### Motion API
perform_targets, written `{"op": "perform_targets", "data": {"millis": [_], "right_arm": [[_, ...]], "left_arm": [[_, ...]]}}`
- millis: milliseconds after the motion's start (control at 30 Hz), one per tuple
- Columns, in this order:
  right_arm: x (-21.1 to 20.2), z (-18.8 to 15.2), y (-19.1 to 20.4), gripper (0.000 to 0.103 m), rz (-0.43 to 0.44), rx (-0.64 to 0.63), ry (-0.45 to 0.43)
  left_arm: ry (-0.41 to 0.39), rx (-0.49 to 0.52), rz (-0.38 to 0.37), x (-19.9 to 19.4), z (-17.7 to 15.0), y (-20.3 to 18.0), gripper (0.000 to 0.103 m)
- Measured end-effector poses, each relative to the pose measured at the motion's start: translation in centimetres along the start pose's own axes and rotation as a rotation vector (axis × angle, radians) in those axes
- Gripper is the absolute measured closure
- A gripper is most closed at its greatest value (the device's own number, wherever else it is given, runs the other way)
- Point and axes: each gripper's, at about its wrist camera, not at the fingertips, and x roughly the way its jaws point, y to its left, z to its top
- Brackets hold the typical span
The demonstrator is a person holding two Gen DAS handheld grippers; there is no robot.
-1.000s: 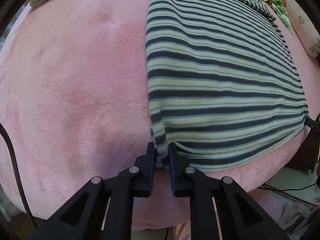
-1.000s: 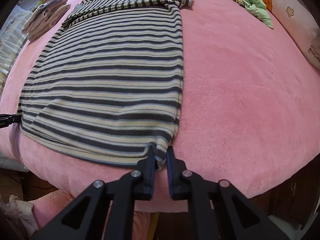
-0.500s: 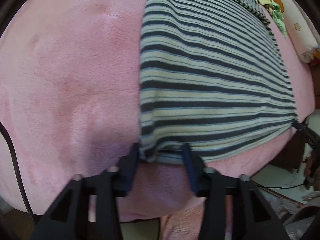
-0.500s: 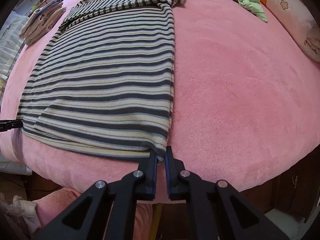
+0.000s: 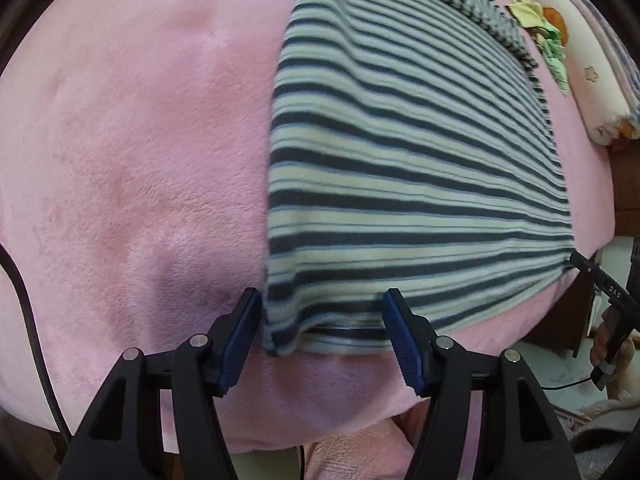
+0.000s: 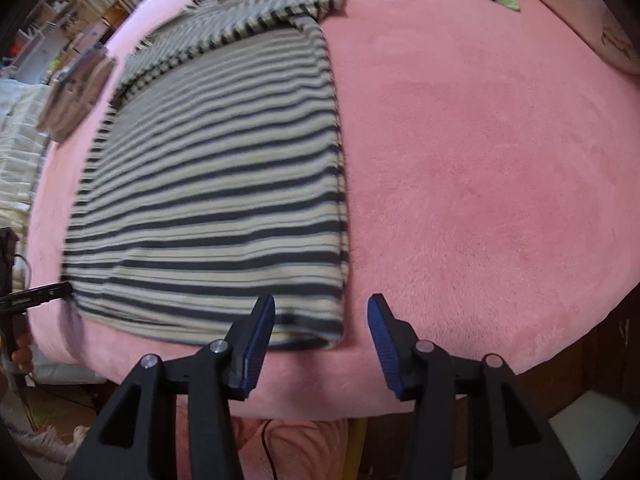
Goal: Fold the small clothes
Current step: 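Lift the gripped hem off the bed with both tools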
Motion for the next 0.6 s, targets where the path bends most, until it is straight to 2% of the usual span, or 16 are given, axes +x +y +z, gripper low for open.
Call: {"op": "perform_targets", "data": {"millis": [67, 100, 133, 233, 300, 433, 600], "right_arm": [[0.8, -0.1, 0.0, 0.061, 0.015, 0.003, 0.020], [1.1, -0.2, 0.1, 0.078, 0.023, 0.000, 0.030], [1.5, -0.5, 0.4, 0.092, 0.031, -0.015, 0.052], [1.4, -0.9, 1.2, 0.095, 0.011, -0.062, 0.056], [1.1, -0.8, 1.5, 0.096, -0.001, -0.083, 0.048], [0.3, -0.7, 1.6, 0.097, -0.010, -0.088, 0.031], [-1.6, -0.4, 0.9, 0.098, -0.013, -0.070, 0.004]], "left_arm": [[-0.004, -0.010, 0.009, 0.4, 0.3, 0.0, 0.051], [-0.006, -0.012, 0.015, 0.4, 0.2, 0.0, 0.054], [-0.006, -0.013, 0.020, 0.3, 0.1, 0.1, 0.063], [0.012, -0.008, 0.009, 0.4, -0.1, 0.0, 0.088], [0.007, 0.018, 0.039, 0.3, 0.0, -0.5, 0.095], [-0.010, 0.075, 0.090, -0.2, -0.2, -1.5, 0.097], [-0.050, 0.078, 0.084, -2.4, 0.2, -2.1, 0.097]]}}
